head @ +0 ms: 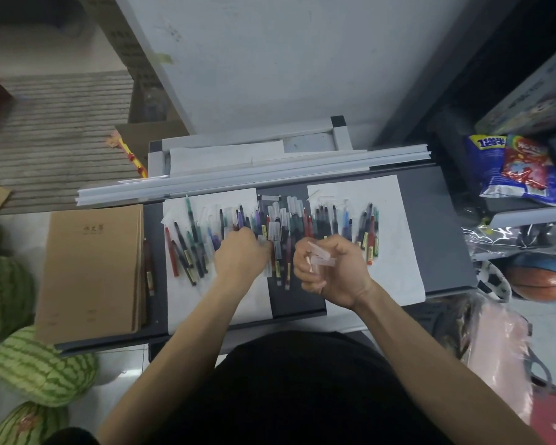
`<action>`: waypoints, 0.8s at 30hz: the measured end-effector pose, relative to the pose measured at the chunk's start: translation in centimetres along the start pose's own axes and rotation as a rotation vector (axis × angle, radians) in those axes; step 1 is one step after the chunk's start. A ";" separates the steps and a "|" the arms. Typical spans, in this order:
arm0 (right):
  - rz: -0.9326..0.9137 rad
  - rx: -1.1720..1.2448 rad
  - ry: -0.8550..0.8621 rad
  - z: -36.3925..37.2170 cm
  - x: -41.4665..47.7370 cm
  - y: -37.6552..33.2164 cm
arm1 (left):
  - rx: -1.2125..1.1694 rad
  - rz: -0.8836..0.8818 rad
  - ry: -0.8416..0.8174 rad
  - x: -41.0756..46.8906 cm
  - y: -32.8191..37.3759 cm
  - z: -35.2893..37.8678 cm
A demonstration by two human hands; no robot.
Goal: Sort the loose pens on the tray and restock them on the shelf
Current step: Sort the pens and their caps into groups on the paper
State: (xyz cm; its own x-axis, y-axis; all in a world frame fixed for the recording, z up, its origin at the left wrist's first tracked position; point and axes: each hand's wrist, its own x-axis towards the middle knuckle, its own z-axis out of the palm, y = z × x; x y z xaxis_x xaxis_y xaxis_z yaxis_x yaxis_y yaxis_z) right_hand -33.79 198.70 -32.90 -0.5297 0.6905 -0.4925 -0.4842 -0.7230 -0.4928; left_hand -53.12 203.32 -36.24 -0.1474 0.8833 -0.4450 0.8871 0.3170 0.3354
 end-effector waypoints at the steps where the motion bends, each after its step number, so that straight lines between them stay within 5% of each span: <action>1: -0.005 -0.048 0.052 0.0 0.3 0.1 | -0.007 0.006 -0.006 -0.1 0.2 -0.1; 10: 0.067 -0.446 0.538 0.4 3.7 1.6 | 0.040 0.135 0.035 -0.6 -0.8 0.4; 14: -0.064 -0.984 0.695 1.0 4.9 2.4 | 0.100 0.257 0.084 -1.1 -1.4 1.4; 19: -0.048 -1.542 0.717 2.1 6.4 3.0 | 0.259 0.389 0.065 -1.6 -1.8 1.7; 24: 0.008 -1.798 0.746 3.0 7.1 3.2 | -0.068 0.317 0.023 -0.5 -2.4 1.3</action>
State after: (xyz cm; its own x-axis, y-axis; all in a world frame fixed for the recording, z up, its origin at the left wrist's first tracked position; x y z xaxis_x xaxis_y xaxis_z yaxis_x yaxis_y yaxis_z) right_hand -41.12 201.23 -35.80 0.0607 0.9072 -0.4163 0.9355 -0.1971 -0.2931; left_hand -54.63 201.63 -37.93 0.1206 0.9491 -0.2911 0.8595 0.0469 0.5089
